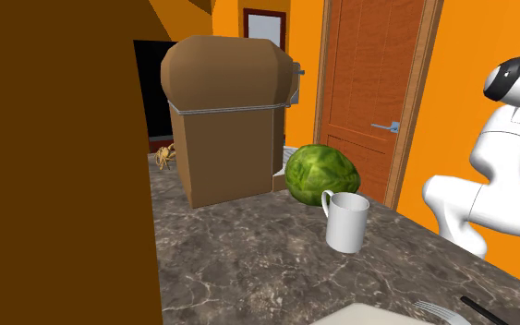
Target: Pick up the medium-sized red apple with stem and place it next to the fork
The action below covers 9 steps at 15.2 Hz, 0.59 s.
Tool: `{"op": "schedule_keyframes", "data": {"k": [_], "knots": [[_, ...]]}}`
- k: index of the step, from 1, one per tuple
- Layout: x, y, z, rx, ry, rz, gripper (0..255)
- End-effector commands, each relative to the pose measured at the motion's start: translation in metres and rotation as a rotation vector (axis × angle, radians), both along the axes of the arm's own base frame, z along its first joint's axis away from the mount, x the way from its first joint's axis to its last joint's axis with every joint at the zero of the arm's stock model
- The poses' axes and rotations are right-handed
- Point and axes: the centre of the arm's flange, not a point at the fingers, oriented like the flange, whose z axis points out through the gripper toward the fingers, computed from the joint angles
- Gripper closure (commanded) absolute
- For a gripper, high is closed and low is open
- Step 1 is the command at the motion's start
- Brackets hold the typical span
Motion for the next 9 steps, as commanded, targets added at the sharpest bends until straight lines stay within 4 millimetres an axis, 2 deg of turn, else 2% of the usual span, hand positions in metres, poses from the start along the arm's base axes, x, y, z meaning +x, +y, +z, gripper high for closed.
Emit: {"op": "schedule_keyframes", "data": {"k": [1,9], "knots": [[0.0,0.0,-0.012,0.0,0.0,0.0,255],[0.0,0.0,-0.054,0.0,0.0,0.0,255]]}}
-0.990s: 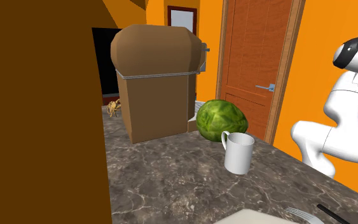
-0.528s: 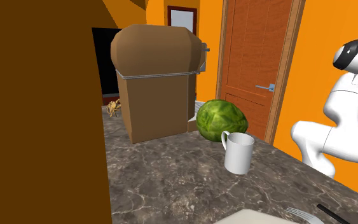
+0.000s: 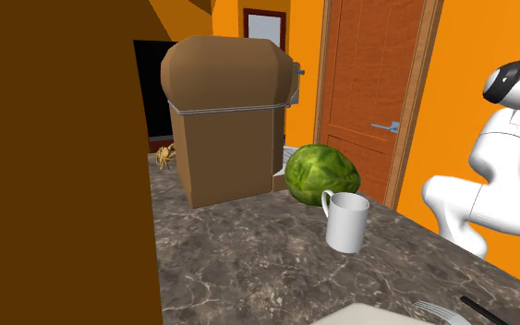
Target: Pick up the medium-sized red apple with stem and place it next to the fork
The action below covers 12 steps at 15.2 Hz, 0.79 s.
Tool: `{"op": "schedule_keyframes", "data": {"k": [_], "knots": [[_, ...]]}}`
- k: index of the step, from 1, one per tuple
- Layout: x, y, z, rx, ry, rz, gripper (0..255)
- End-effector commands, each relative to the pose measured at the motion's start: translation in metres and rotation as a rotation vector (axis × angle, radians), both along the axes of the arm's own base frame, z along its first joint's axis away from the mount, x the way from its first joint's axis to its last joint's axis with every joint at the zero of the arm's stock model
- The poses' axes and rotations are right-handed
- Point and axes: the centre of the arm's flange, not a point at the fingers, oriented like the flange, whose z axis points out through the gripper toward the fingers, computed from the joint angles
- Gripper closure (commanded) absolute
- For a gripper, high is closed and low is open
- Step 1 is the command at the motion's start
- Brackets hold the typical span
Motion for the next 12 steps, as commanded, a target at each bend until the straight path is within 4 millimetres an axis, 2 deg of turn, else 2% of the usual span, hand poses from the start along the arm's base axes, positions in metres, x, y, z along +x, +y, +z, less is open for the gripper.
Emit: {"op": "schedule_keyframes", "data": {"k": [1,12], "knots": [[0.0,0.001,-0.01,0.0,-0.001,0.0,255],[0.0,0.001,-0.068,0.0,-0.001,0.0,255]]}}
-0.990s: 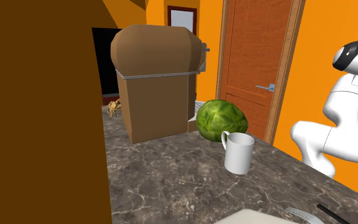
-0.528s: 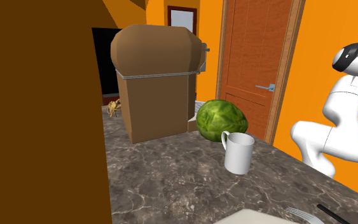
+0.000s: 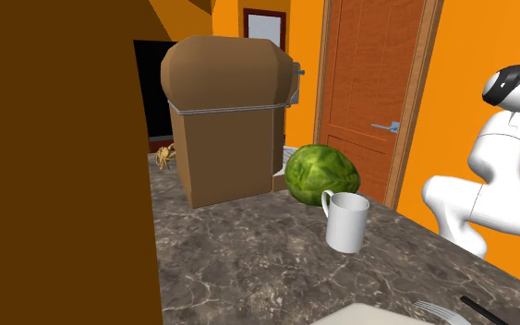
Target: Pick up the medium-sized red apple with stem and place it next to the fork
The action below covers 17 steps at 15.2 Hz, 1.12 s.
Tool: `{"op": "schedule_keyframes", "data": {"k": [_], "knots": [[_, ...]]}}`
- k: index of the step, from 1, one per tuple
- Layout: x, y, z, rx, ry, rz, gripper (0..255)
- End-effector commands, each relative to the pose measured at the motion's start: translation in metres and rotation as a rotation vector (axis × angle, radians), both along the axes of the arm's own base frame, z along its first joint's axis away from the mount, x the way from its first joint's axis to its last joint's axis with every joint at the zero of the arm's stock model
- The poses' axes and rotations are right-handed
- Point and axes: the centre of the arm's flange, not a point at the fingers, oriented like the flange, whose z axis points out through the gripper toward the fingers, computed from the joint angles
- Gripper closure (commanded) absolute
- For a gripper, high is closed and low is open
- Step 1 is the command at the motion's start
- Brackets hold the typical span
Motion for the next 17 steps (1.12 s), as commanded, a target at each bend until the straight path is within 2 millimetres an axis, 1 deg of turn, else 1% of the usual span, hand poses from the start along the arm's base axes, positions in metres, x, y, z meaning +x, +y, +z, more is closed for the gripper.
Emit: {"op": "schedule_keyframes", "data": {"k": [1,7,15,16,17], "knots": [[-0.001,-0.001,-0.011,0.0,-0.001,0.0,255],[-0.001,-0.001,-0.044,0.0,-0.001,0.0,255],[-0.001,-0.001,-0.044,0.0,-0.001,0.0,255],[-0.001,-0.001,-0.044,0.0,-0.001,0.0,0],[-0.001,-0.001,-0.044,0.0,-0.001,0.0,0]]}}
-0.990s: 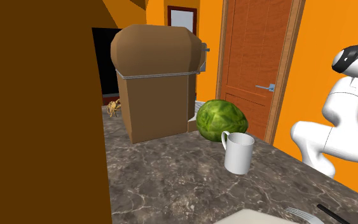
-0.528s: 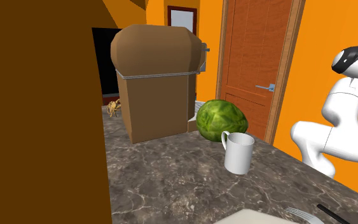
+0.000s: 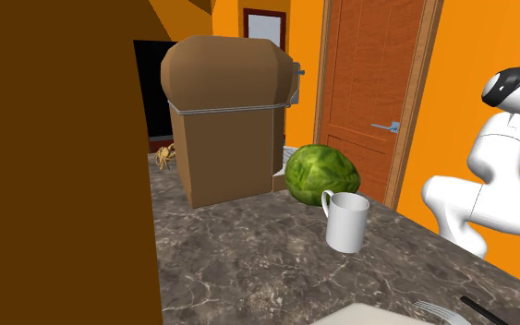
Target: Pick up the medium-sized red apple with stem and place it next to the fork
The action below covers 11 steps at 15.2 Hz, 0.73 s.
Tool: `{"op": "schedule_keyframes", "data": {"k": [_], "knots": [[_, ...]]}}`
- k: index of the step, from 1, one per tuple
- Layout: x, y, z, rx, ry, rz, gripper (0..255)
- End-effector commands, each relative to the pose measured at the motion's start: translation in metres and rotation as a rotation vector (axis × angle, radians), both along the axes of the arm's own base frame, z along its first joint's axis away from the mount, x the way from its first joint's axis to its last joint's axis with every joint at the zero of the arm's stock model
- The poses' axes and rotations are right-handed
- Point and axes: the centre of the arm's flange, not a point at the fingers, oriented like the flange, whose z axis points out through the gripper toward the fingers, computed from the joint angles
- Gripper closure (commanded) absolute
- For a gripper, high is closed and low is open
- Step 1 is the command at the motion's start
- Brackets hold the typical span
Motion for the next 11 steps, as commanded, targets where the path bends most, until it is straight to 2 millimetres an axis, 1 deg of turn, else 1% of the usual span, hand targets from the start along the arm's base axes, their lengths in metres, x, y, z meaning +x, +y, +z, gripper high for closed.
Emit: {"op": "schedule_keyframes", "data": {"k": [1,4,8,11], "knots": [[0.0,0.0,0.0,0.0,0.0,0.0,0],[0.0,0.0,0.0,0.0,0.0,0.0,0],[-0.02,-0.004,0.046,0.0,0.0,0.0,0],[-0.02,-0.004,0.046,0.0,0.0,0.0,0]]}}
